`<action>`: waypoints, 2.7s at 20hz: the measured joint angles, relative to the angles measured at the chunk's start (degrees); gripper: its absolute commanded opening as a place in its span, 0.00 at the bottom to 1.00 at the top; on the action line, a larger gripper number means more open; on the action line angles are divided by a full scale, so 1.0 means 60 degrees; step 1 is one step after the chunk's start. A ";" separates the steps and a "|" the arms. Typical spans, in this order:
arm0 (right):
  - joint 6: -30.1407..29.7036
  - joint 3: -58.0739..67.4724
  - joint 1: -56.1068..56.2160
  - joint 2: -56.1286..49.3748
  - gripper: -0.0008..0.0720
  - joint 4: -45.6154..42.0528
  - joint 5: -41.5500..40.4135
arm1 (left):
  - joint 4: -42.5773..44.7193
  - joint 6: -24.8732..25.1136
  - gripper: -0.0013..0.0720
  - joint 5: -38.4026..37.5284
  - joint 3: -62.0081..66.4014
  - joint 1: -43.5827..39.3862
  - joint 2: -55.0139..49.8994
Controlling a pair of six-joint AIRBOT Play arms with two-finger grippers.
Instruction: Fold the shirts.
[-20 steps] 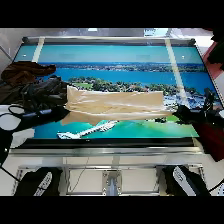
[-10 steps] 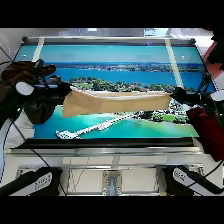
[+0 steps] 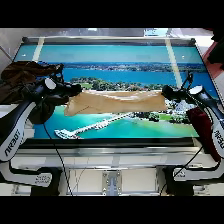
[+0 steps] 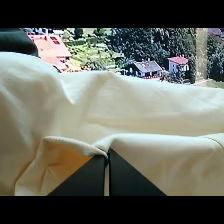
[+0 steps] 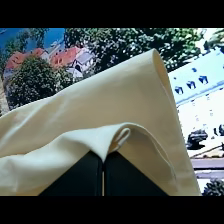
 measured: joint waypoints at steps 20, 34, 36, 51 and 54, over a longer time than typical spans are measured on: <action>-0.0699 0.1730 -0.1457 -0.0809 0.72 0.0025 0.2302 | -0.2076 0.4003 0.72 0.1861 0.1912 -0.0896 0.0463; -0.2696 0.1789 -0.1763 -0.2594 0.70 0.1428 0.2929 | -0.2863 0.6681 0.71 0.2149 0.1985 -0.2521 0.0470; -0.2772 0.1789 -0.1665 -0.2692 0.70 0.1526 0.3075 | -0.2874 0.6703 0.71 0.2153 0.1985 -0.2539 0.0470; -0.3501 0.1807 -0.1432 -0.2572 0.05 0.2838 0.3996 | -0.2911 0.5501 0.03 0.1585 0.1985 -0.2572 -0.0426; -0.3566 0.2116 -0.1432 -0.2226 0.05 0.2907 0.4524 | -0.2932 0.4754 0.03 0.0922 0.1985 -0.2685 -0.1184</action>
